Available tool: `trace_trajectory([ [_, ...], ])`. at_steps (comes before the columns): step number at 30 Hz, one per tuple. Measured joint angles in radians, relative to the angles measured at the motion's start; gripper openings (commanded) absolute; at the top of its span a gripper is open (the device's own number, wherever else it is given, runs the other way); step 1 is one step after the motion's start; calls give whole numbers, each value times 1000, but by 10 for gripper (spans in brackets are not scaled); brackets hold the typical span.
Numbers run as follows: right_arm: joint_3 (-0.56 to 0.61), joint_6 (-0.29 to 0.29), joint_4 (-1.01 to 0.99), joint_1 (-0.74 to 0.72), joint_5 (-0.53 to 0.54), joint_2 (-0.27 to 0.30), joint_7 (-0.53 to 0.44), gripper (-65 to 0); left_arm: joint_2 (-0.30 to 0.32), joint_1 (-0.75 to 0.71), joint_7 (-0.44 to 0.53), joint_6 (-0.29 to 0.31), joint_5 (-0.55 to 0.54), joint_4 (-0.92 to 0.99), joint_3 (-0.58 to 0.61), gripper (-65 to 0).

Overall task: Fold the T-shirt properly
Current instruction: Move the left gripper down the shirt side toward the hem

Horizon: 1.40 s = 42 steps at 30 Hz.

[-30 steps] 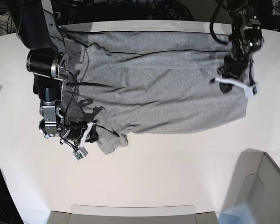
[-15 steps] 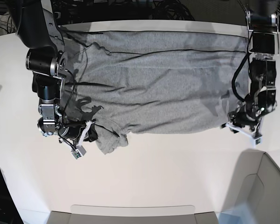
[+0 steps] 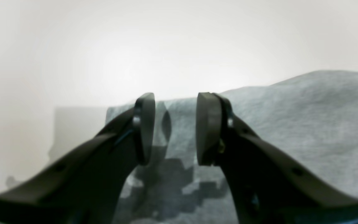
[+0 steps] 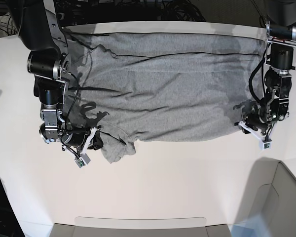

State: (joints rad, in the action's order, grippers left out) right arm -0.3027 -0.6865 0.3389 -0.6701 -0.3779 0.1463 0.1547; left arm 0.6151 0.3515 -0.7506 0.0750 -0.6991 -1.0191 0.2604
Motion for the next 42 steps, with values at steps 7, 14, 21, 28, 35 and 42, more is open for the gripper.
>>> trace_trajectory([
  [7,2,0,1,2,2,0,-3,-650,-13,70,23,83,104,137,3,-416],
  [14,2,0,1,3,4,2,-7,-650,-61,115,71,181,284,248,-9,-416],
  [21,3,0,1,3,4,2,-6,-650,-92,145,87,176,360,289,-8,-416],
  [28,3,0,1,3,4,2,-6,-650,-105,144,99,211,370,293,-8,-416],
  [35,3,0,2,5,5,3,-7,-650,-106,161,154,423,344,435,-8,-418],
  [42,3,0,2,5,5,2,-7,-650,-117,146,187,449,401,431,-14,-550],
])
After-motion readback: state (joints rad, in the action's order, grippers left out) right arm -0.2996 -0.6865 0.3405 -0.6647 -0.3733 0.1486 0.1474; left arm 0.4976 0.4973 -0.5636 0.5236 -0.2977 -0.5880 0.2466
